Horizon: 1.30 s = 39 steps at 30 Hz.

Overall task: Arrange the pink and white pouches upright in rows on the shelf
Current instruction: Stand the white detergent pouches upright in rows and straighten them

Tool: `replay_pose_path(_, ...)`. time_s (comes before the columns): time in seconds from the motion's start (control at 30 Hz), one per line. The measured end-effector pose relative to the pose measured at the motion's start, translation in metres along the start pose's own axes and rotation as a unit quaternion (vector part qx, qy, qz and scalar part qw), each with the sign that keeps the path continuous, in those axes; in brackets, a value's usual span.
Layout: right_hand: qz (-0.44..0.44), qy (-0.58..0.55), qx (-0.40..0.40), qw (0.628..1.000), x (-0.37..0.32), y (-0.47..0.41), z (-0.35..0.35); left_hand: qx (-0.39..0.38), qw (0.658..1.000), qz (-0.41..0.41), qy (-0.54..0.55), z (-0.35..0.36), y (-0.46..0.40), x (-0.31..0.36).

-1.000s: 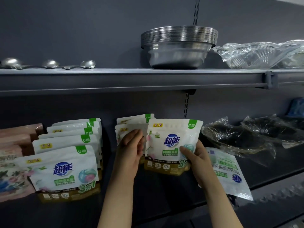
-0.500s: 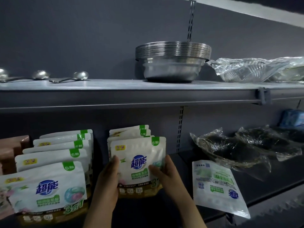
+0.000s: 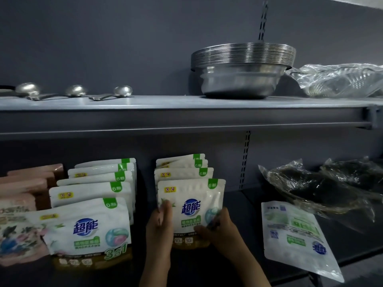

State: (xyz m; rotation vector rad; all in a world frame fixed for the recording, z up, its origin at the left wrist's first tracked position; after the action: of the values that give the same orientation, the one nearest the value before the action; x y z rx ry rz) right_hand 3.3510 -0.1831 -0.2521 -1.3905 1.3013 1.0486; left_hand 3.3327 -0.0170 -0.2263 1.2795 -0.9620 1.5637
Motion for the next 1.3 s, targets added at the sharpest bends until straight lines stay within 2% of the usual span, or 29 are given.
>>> replay_pose_path(0.07, 0.017, 0.000, -0.003, 1.000, 0.005, 0.001, 0.003, -0.016, 0.999, 0.015, -0.040, 0.002, 0.002, -0.003)
replay_pose_path(0.17, 0.015, 0.023, 0.002, 1.000, 0.006, 0.002, 0.007, -0.030, 0.999, 0.012, -0.027, 0.002, 0.004, -0.011)
replay_pose_path(0.87, 0.020, 0.078, 0.023, 0.996, 0.001, -0.014, 0.015, -0.021, 0.998, 0.005, -0.054, -0.003, -0.017, -0.032)
replay_pose_path(1.07, 0.027, 0.088, 0.008, 0.996, 0.002, -0.018, 0.017, -0.015, 0.997, 0.016, -0.068, -0.006, -0.024, -0.038)
replay_pose_path(1.2, 0.018, 0.113, 0.036, 0.993, -0.003, -0.013, 0.011, 0.025, 0.995, 0.044, -0.080, -0.008, -0.020, -0.033)
replay_pose_path(1.3, 0.030, 0.140, 0.054, 0.988, 0.001, -0.012, -0.006, 0.125, 0.985, 0.046, -0.108, -0.014, -0.013, -0.027)
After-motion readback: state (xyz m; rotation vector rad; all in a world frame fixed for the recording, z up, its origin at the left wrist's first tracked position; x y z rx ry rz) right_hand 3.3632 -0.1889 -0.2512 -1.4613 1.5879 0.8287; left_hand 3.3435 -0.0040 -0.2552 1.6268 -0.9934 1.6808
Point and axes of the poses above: each hand's wrist, its own y-axis away from the middle knuckle, its own z-axis out of the palm, x = y × z, the point moved 6 cm from there along -y, towards the middle knuckle, and after that the axes turned 5 degrees about -y, right-handed, at the moved point
